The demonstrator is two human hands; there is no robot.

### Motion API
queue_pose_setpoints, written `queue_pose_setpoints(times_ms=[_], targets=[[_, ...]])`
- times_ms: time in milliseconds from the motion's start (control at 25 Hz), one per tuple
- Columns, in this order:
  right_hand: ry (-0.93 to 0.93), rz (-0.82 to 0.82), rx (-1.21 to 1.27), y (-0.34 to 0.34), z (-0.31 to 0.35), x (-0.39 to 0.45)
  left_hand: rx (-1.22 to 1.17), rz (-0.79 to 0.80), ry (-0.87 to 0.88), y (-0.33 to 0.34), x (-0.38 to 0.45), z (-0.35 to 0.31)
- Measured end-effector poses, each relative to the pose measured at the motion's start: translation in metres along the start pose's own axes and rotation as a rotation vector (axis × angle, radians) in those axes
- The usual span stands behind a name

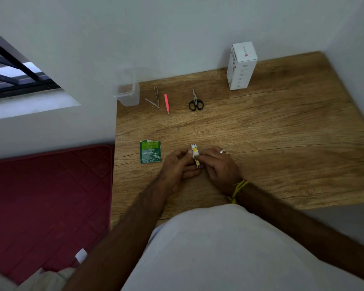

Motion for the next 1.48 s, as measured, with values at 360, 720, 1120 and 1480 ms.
queue_pose_setpoints(times_ms=[360, 720, 1120, 1480], targets=[[0.088, -0.031, 0.027, 0.001, -0.002, 0.007, -0.015, 0.034, 0.069, 0.002, -0.005, 0.003], [0.443, -0.317, 0.166, -0.021, -0.017, 0.007, -0.022, 0.057, 0.056, 0.001, -0.007, 0.001], [0.636, -0.161, -0.058, -0.027, -0.018, 0.014, -0.06, 0.063, 0.091, -0.003, -0.007, 0.003], [0.78, 0.074, 0.46, -0.021, 0.011, 0.024, 0.029, 0.064, 0.237, 0.0, -0.008, -0.004]])
Point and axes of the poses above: each hand's wrist, its own x-axis towards the middle knuckle, its own y-axis out of the palm, z = x × y, the point moved 4 cm from there along x, towards the middle knuckle, and after that the axes turned 3 degrees about -x, right-handed, at the moved point
